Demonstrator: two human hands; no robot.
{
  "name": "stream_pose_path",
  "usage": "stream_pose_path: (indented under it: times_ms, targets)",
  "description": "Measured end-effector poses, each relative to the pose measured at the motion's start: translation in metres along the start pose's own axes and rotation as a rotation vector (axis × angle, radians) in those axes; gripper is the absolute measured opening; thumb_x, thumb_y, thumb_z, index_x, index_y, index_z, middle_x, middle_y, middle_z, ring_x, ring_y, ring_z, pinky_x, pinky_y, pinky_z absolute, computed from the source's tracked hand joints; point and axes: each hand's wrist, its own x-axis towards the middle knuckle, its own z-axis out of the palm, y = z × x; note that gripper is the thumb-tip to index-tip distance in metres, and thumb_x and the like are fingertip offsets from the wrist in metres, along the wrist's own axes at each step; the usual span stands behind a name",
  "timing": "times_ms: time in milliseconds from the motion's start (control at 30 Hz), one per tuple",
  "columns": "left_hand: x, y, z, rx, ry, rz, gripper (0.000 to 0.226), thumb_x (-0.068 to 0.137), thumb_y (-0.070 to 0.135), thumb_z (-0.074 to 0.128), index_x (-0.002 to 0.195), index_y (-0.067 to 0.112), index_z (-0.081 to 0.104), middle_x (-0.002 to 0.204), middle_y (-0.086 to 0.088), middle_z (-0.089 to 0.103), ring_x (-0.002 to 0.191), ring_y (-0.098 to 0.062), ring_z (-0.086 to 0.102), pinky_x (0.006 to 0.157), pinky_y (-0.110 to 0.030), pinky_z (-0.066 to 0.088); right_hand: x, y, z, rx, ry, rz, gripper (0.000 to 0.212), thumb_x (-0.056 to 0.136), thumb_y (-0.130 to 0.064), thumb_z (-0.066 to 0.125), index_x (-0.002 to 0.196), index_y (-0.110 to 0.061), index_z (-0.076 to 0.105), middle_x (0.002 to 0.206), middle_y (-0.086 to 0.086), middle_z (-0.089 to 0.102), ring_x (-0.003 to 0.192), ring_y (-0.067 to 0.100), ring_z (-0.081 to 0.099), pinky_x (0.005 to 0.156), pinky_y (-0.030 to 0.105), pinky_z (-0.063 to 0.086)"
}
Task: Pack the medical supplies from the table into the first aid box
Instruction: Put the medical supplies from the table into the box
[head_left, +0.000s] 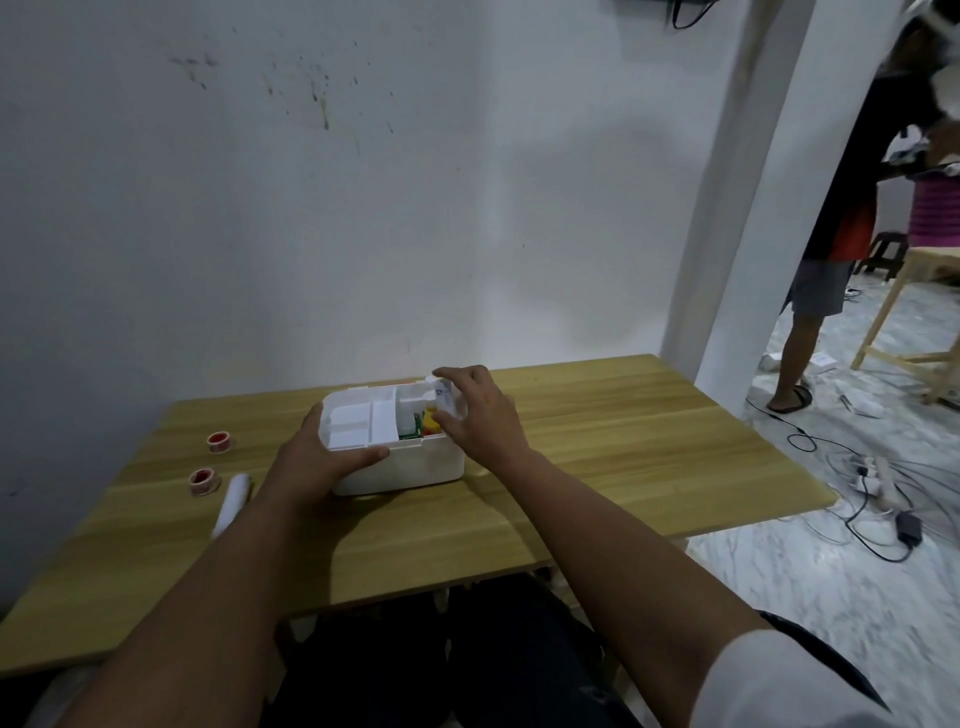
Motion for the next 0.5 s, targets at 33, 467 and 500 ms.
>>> stream_pose_path:
  times_ms: [33,467,500]
  targets:
    - [0.000,0.000,0.000,-0.002,0.000,0.001,0.122,0.048,0.079,0.088,0.152,0.041,0.038,0.146,0.010,0.055,0.123,-0.019,0.053,0.079,-0.033,0.050,0.000,0.003,0.000,-0.010,-0.002,-0.008,0.049,0.087,-0.042,0.070,0.133,-0.035,0.058,0.127,-0.004,0.054,0.107,0.018,0.061,0.091,0.050,0.052]
    - [-0.004,0.004,-0.001,0.025,0.010,-0.002,0.117,0.048,0.079,0.087,0.148,0.045,0.038,0.147,0.009,0.054,0.123,-0.019,0.052,0.084,-0.037,0.051,-0.006,0.019,-0.005,-0.310,0.040,-0.205,0.039,0.097,-0.053,0.047,0.099,-0.031,0.079,0.100,-0.011,0.078,0.102,0.016,0.067,0.096,0.046,0.037]
    - [-0.003,0.003,-0.002,0.025,0.010,-0.002,0.119,0.048,0.078,0.087,0.151,0.043,0.038,0.148,0.009,0.054,0.125,-0.020,0.053,0.086,-0.038,0.052,-0.005,0.019,-0.005,-0.287,0.030,-0.199,0.042,0.096,-0.056,0.045,0.097,-0.032,0.079,0.099,-0.012,0.078,0.102,0.016,0.066,0.096,0.046,0.037]
